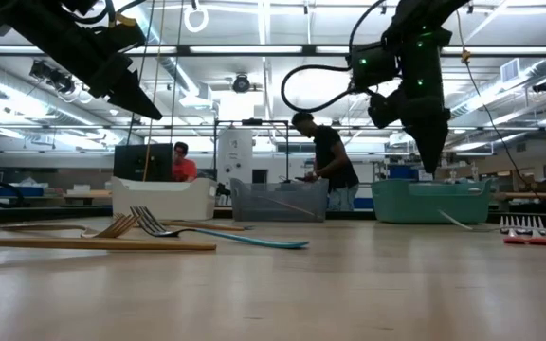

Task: Sort silverware by color (type)
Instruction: Put the top orange fork into the green bin

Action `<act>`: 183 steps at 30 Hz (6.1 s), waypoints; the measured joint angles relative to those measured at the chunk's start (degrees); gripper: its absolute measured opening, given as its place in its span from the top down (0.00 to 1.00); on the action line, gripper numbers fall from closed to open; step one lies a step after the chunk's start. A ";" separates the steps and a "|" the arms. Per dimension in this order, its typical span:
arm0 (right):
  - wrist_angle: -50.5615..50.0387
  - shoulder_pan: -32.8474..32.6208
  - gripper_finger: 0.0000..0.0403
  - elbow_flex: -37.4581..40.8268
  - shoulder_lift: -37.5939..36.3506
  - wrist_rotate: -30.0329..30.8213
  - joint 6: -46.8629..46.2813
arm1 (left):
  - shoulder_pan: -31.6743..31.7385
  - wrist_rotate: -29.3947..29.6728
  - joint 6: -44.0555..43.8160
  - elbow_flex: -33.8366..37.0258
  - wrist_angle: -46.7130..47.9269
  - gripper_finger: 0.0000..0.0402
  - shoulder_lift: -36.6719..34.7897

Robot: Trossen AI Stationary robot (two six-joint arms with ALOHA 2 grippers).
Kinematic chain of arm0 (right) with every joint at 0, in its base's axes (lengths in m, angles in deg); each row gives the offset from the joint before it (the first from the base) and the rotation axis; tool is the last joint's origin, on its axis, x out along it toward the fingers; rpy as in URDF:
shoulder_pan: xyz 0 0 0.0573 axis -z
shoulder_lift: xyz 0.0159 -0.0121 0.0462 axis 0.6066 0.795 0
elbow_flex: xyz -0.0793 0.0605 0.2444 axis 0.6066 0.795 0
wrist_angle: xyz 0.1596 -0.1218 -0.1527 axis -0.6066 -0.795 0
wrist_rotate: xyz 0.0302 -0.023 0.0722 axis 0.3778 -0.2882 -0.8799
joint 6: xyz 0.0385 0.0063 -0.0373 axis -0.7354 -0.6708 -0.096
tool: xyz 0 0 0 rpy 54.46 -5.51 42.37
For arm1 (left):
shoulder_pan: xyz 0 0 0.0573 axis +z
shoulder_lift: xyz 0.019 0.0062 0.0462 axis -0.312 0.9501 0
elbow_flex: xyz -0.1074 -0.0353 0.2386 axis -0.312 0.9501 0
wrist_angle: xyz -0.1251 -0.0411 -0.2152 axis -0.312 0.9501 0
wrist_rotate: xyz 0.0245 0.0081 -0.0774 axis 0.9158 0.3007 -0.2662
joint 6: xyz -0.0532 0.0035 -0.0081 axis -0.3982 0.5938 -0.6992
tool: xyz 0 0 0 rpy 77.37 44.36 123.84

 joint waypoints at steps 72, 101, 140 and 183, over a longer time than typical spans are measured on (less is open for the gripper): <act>15.56 -19.72 0.98 21.34 -0.06 -1.88 -27.09 | 0.02 0.00 1.64 0.00 -0.79 0.69 0.02; 6.71 -19.00 0.98 7.86 0.09 9.54 9.41 | 0.02 0.00 1.62 0.00 -1.14 0.69 0.00; 6.57 -0.19 0.98 7.63 0.07 29.62 72.16 | 0.02 -4.43 -3.30 0.00 -1.14 0.69 0.01; 26.23 18.25 0.98 11.91 -1.97 17.01 93.28 | 0.00 -4.46 -3.50 0.00 -1.11 0.69 0.02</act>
